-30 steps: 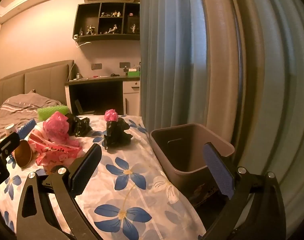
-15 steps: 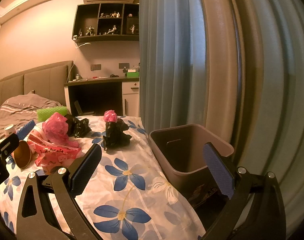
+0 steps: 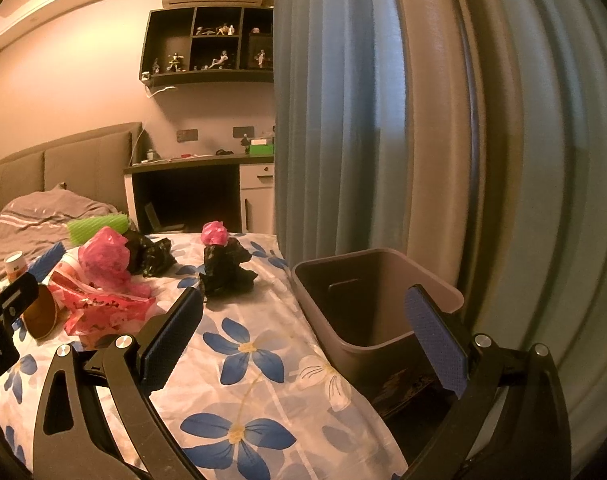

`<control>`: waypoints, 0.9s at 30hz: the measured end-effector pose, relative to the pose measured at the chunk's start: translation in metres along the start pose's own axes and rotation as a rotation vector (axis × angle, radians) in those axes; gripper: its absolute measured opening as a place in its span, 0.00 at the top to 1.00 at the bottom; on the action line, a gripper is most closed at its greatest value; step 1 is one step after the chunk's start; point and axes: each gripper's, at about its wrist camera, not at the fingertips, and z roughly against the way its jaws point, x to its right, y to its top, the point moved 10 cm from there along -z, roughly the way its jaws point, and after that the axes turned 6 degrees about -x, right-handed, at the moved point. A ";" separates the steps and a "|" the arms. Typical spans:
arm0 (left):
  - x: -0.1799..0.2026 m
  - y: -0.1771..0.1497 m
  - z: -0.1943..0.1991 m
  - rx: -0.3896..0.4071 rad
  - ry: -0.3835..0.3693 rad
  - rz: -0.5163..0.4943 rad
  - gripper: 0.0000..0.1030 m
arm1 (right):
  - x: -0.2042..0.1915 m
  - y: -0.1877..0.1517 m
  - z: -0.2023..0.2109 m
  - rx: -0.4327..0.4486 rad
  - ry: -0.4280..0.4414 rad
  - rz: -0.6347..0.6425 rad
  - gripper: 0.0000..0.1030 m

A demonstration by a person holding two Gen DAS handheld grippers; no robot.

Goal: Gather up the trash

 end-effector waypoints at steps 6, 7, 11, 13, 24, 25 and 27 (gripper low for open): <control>0.000 0.000 0.000 0.000 0.000 0.001 0.10 | 0.001 -0.001 -0.001 0.000 0.000 0.000 0.05; 0.000 0.000 0.000 -0.001 0.000 0.002 0.10 | 0.004 -0.002 -0.002 0.002 -0.003 -0.002 0.05; 0.000 0.000 0.000 -0.001 0.000 0.001 0.10 | 0.005 -0.001 -0.002 0.003 -0.003 -0.004 0.05; 0.000 0.000 0.000 -0.001 0.000 0.001 0.10 | 0.005 -0.001 -0.002 0.005 -0.002 -0.004 0.05; -0.001 0.000 0.000 -0.002 0.000 0.002 0.10 | 0.004 -0.001 -0.002 0.006 -0.004 -0.005 0.05; -0.001 0.000 0.000 -0.003 -0.001 0.002 0.10 | 0.004 -0.001 -0.002 0.006 -0.002 -0.006 0.05; 0.000 0.000 0.000 -0.002 0.000 0.001 0.10 | 0.005 0.000 -0.002 0.006 -0.004 -0.005 0.05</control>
